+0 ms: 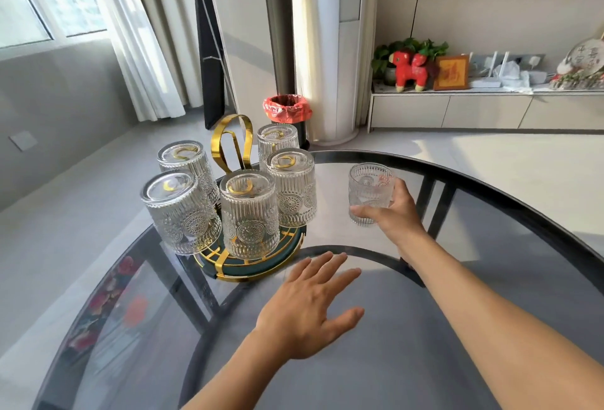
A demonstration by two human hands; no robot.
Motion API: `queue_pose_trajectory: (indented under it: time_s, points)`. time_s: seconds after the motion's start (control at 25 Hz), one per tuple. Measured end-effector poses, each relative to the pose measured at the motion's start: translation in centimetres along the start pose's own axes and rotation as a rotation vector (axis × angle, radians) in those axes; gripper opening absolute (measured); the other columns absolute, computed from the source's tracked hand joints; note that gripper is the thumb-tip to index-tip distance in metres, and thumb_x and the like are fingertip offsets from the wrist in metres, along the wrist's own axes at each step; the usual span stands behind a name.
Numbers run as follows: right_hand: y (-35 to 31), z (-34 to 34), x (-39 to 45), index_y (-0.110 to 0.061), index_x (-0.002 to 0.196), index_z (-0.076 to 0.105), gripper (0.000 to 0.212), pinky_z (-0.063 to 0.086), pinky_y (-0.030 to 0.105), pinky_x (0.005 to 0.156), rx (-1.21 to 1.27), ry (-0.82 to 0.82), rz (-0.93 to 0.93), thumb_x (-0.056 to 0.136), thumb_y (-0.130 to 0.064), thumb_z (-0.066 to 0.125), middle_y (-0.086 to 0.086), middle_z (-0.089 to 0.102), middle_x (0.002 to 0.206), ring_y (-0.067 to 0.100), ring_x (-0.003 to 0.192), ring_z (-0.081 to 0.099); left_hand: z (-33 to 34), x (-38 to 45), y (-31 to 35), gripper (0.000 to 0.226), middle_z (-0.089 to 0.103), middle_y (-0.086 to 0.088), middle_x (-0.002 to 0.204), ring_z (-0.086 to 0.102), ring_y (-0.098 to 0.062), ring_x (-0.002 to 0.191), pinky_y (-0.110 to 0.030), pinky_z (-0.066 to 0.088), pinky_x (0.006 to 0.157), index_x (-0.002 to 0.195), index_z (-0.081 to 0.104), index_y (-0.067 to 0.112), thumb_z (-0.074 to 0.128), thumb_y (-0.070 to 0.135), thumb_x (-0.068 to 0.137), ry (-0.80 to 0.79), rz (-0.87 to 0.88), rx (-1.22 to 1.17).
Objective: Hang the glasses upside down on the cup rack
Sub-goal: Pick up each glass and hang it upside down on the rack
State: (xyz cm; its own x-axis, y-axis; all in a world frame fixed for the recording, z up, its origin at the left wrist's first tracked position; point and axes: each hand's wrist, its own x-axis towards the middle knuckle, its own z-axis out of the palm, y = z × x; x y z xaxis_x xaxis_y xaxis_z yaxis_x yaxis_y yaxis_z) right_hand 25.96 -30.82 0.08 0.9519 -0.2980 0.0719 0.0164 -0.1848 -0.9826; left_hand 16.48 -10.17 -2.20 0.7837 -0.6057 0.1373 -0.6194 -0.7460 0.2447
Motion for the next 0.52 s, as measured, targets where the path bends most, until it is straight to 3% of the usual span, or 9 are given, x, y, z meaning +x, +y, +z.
queue_pose_trajectory:
  time_s: [0.16, 0.24, 0.28, 0.36, 0.44, 0.52]
  points:
    - [-3.2, -1.8, -5.7, -0.035, 0.101, 0.058, 0.062, 0.046, 0.024, 0.078, 0.015, -0.111, -0.001, 0.049, -0.036, 0.091, -0.012, 0.071, 0.103, 0.008, 0.099, 0.065, -0.4, -0.9, 0.7, 0.063, 0.016, 0.009, 0.163, 0.006, -0.010, 0.149, -0.027, -0.006, 0.116, 0.149, 0.028, 0.037, 0.029, 0.065, 0.092, -0.011, -0.023, -0.012]
    - [-5.6, -2.4, -8.7, -0.031, 0.108, 0.061, 0.067, 0.051, 0.035, 0.088, 0.047, -0.170, -0.032, 0.049, -0.038, 0.092, -0.006, 0.073, 0.106, 0.012, 0.101, 0.067, -1.0, -1.7, 1.7, 0.056, 0.025, 0.004, 0.161, 0.015, -0.013, 0.148, -0.031, 0.004, 0.120, 0.146, 0.038, 0.031, 0.036, 0.056, 0.095, -0.037, -0.077, -0.108]
    - [-7.2, -2.2, -10.0, -0.024, 0.114, 0.060, 0.072, 0.051, 0.043, 0.093, 0.083, -0.231, -0.055, 0.050, -0.037, 0.092, -0.001, 0.073, 0.110, 0.017, 0.103, 0.068, -1.9, -2.3, 2.3, 0.051, 0.038, 0.001, 0.155, 0.028, -0.015, 0.144, -0.032, 0.014, 0.120, 0.140, 0.048, 0.027, 0.041, 0.051, 0.096, -0.018, -0.137, -0.250]
    - [-10.2, -1.1, -12.5, -0.012, 0.124, 0.056, 0.080, 0.047, 0.051, 0.099, 0.181, -0.333, -0.088, 0.054, -0.030, 0.091, 0.008, 0.071, 0.115, 0.024, 0.108, 0.066, -4.2, -4.4, 3.9, 0.041, 0.067, -0.003, 0.126, 0.059, -0.017, 0.117, -0.032, 0.043, 0.103, 0.120, 0.065, 0.018, 0.045, 0.046, 0.097, 0.081, -0.323, -0.765]
    - [-13.1, 0.9, -14.4, -0.010, 0.127, 0.053, 0.082, 0.047, 0.050, 0.099, 0.310, -0.371, -0.110, 0.054, -0.024, 0.088, 0.013, 0.069, 0.118, 0.027, 0.110, 0.064, -7.3, -6.9, 4.8, 0.041, 0.074, -0.001, 0.109, 0.068, -0.018, 0.100, -0.032, 0.053, 0.090, 0.115, 0.064, 0.028, 0.036, 0.053, 0.098, 0.201, -0.444, -1.223]
    - [-15.4, 3.1, -16.1, -0.010, 0.128, 0.053, 0.079, 0.048, 0.046, 0.096, 0.402, -0.411, -0.132, 0.056, -0.017, 0.085, 0.015, 0.066, 0.120, 0.028, 0.112, 0.063, -10.2, -8.7, 5.1, 0.042, 0.074, -0.001, 0.114, 0.069, -0.020, 0.105, -0.039, 0.053, 0.092, 0.113, 0.062, 0.039, 0.032, 0.062, 0.095, 0.253, -0.443, -1.469]
